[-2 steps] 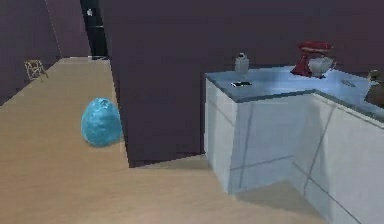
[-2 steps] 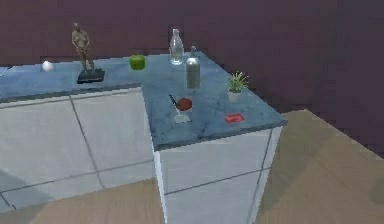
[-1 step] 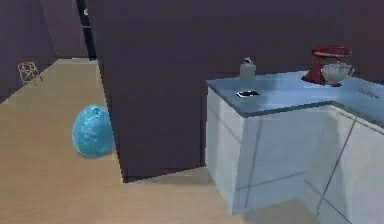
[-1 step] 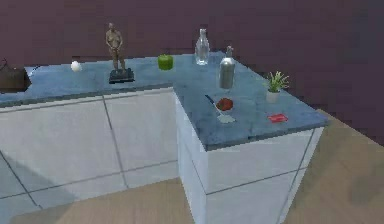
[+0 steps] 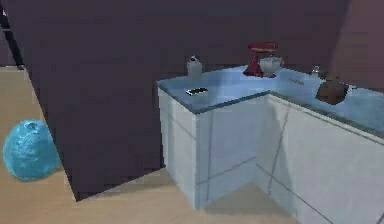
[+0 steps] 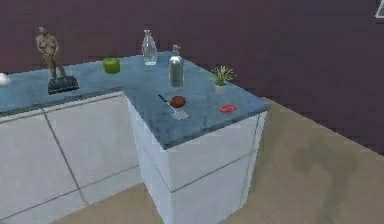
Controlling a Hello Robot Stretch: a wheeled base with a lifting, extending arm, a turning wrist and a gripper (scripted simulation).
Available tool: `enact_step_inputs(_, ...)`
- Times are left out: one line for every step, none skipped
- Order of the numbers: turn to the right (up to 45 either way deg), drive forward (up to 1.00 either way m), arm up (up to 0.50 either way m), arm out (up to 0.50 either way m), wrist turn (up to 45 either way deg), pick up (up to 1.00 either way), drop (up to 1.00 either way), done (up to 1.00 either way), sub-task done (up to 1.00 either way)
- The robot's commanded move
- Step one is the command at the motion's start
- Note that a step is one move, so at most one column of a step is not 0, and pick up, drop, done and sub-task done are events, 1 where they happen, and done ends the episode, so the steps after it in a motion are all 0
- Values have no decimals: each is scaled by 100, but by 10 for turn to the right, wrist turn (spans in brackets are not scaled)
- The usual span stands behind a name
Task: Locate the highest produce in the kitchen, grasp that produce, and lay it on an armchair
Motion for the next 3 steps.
enact_step_inputs(0, 40, 0, 0, 0, 0, 0, 0, 0)
enact_step_inputs(450, 0, 0, 0, 0, 0, 0, 0, 0)
enact_step_inputs(240, 0, 0, 0, 0, 0, 0, 0, 0)
